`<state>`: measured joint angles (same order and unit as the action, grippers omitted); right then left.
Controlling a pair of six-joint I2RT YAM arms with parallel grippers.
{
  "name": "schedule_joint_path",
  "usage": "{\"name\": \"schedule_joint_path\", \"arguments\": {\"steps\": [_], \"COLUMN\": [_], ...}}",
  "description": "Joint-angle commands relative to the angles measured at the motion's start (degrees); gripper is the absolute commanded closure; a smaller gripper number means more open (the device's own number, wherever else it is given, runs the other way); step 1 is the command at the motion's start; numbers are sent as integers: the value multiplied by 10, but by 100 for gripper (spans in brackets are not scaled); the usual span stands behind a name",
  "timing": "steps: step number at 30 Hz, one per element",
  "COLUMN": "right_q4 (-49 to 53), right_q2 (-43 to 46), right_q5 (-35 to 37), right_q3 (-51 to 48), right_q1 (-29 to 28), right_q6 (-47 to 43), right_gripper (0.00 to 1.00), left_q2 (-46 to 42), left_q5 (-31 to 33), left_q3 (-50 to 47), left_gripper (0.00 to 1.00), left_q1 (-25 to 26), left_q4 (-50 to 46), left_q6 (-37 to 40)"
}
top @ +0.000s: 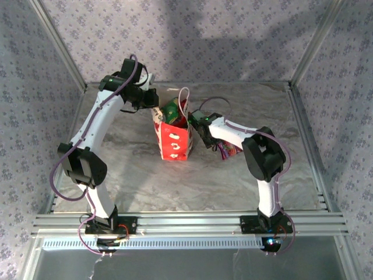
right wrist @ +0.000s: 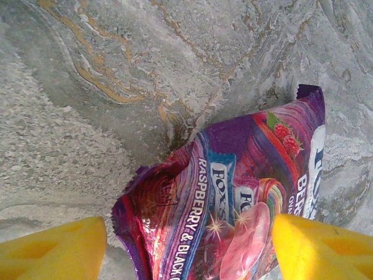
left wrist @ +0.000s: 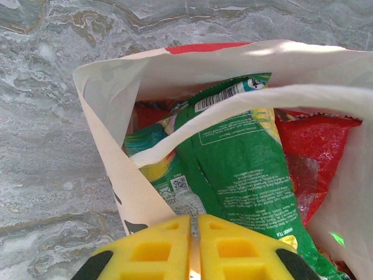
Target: Place the snacks into the paper bag
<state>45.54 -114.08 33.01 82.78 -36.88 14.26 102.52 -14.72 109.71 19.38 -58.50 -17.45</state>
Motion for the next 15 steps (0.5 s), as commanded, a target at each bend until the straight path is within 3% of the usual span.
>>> {"name": "schedule_joint_path", "arguments": {"steps": [1, 10, 15], "right_q4": [19, 16, 19], "right_q2": [-19, -43, -41], "right_q5": [24, 29, 32], "right_q3": [5, -5, -11], "right_q1": [-1, 10, 23], "right_q6": [-7, -4, 5], "right_gripper": [24, 25, 36], "left_q2": [21, 27, 29], "left_q5": [-7, -6, -7], "left_q3": [9, 34, 34], "left_gripper": [88, 88, 88], "left_q1": [-3, -3, -2], "left_q4": [-23, -38, -39], "left_q6": [1, 3, 1]}}
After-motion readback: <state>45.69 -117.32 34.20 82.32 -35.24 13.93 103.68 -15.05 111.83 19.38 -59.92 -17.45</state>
